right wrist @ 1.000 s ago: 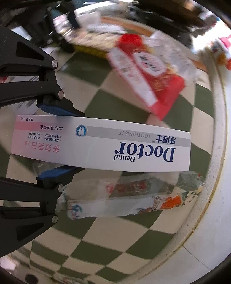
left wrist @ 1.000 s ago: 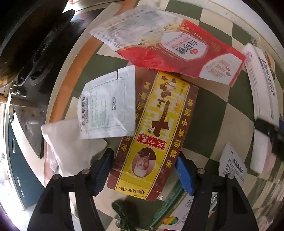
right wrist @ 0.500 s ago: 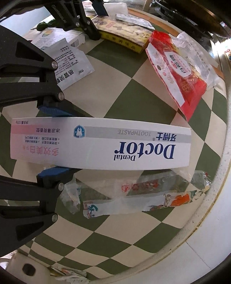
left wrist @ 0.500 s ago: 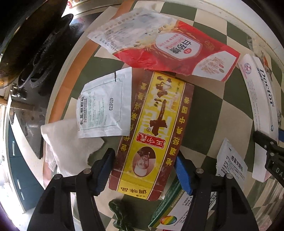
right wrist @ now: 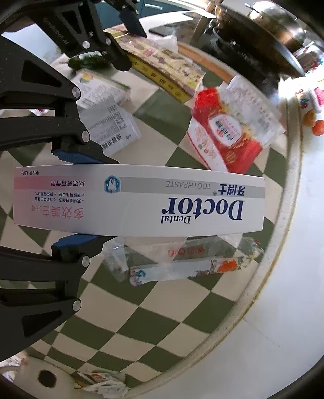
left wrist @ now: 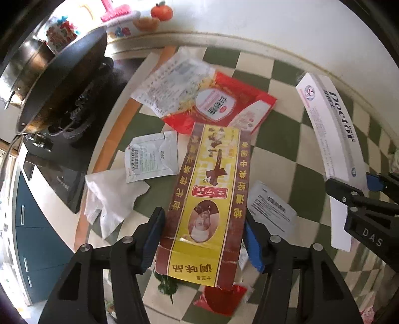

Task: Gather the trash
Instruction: 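Carry both held boxes down toward the white trash bin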

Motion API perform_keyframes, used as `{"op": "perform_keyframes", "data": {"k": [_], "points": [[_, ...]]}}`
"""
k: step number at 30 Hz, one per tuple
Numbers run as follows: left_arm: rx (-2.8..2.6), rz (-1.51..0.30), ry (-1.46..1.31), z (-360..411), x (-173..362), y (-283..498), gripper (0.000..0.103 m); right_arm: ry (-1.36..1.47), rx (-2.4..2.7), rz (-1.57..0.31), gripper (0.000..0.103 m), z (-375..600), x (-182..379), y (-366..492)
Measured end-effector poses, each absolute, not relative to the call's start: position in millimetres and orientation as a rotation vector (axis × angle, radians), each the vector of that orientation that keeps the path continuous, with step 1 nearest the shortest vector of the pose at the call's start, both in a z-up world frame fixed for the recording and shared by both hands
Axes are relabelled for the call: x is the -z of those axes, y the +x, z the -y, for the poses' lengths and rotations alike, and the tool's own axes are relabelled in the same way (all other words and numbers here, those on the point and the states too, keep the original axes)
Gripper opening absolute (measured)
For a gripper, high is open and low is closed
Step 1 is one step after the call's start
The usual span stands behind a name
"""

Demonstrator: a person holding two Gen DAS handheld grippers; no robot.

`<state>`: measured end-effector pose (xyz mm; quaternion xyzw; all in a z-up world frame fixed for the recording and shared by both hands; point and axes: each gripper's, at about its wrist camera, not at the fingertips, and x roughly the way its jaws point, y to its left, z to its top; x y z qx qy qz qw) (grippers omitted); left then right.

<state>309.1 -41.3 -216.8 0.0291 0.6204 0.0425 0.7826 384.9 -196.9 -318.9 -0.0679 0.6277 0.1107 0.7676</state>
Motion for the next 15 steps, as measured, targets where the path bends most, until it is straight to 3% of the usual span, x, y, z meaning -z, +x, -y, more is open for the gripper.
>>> {"op": "perform_keyframes", "data": {"k": [8, 9, 14, 15], "points": [[-0.098, -1.252, 0.051, 45, 178, 289, 0.047, -0.125, -0.244, -1.301, 0.048, 190, 283, 357], [-0.092, -1.243, 0.040, 42, 177, 287, 0.013, -0.125, -0.245, -1.298, 0.048, 189, 278, 353], [-0.022, -1.292, -0.145, 13, 207, 282, 0.016, -0.121, -0.225, -1.289, 0.048, 179, 271, 339], [0.011, -1.295, -0.228, 2, 217, 279, 0.024, -0.120, -0.218, -1.292, 0.048, 178, 272, 337]]}}
